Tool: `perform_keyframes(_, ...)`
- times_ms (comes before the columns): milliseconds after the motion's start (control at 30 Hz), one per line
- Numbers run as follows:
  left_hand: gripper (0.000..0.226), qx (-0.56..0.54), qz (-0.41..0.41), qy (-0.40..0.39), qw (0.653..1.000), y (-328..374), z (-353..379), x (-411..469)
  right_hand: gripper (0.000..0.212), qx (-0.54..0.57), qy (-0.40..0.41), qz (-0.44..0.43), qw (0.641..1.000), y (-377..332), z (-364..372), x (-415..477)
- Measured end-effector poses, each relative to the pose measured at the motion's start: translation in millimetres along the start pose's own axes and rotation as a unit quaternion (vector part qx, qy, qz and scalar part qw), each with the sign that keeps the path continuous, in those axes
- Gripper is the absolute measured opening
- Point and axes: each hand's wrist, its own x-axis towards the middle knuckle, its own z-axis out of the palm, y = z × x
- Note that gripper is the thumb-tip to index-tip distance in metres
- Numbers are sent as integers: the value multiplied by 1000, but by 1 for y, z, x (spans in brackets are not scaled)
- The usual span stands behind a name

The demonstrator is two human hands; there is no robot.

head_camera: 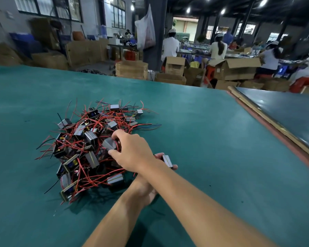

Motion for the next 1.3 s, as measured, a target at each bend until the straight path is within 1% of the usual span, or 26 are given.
perform_keyframes(33,20,-7,-1,7,1000,0,0,1,31,11,-1,3,1000,0,1,0)
perform_keyframes(100,24,16,6,20,1000,0,1,3,27,53,-1,24,998,0,-3,1)
perform_keyframes(167,22,50,9,43,998,0,2,5,27,126,18,61,990,-2,-14,0)
perform_keyframes(200,25,58,4,57,997,1,4,7,28,184,37,83,979,-2,-24,-3)
perform_keyframes(267,33,53,-15,67,996,2,5,11,29,320,92,125,935,4,-48,-13)
perform_keyframes(333,37,31,-32,61,997,3,8,12,26,417,147,163,882,25,-72,-30)
perform_keyframes(400,32,26,-21,61,998,1,8,14,18,464,178,208,843,52,-92,-55)
perform_keyframes(467,25,60,6,74,995,-2,8,14,19,490,177,267,811,78,-97,-82)
perform_keyframes(533,19,108,30,79,991,-6,8,15,20,482,163,320,800,101,-91,-105)
perform_keyframes(633,10,166,50,80,982,-11,8,15,16,454,130,364,803,124,-76,-127)
perform_keyframes(700,7,195,48,74,977,-14,9,14,11,428,112,372,816,132,-69,-133)
perform_keyframes(733,9,207,47,67,975,-16,9,14,8,402,113,371,830,135,-66,-134)
perform_keyframes(800,16,241,53,63,967,-19,9,15,9,309,117,352,876,137,-65,-137)
perform_keyframes(833,18,269,65,70,958,-20,8,16,11,255,117,340,898,137,-66,-138)
perform_keyframes(900,18,331,97,89,935,-23,7,18,15,178,122,318,923,138,-69,-141)
perform_keyframes(1000,18,388,125,107,907,-27,4,21,21,68,125,315,938,141,-74,-143)
perform_keyframes(1100,18,441,161,113,876,-26,1,21,23,-16,129,309,942,142,-78,-143)
perform_keyframes(1233,19,458,168,109,866,-24,1,19,4,-59,107,292,948,142,-81,-146)
perform_keyframes(1267,16,454,166,104,869,-23,1,18,9,-56,100,281,953,142,-82,-146)
perform_keyframes(1300,12,450,163,98,872,-23,2,17,19,-49,92,255,961,141,-83,-147)
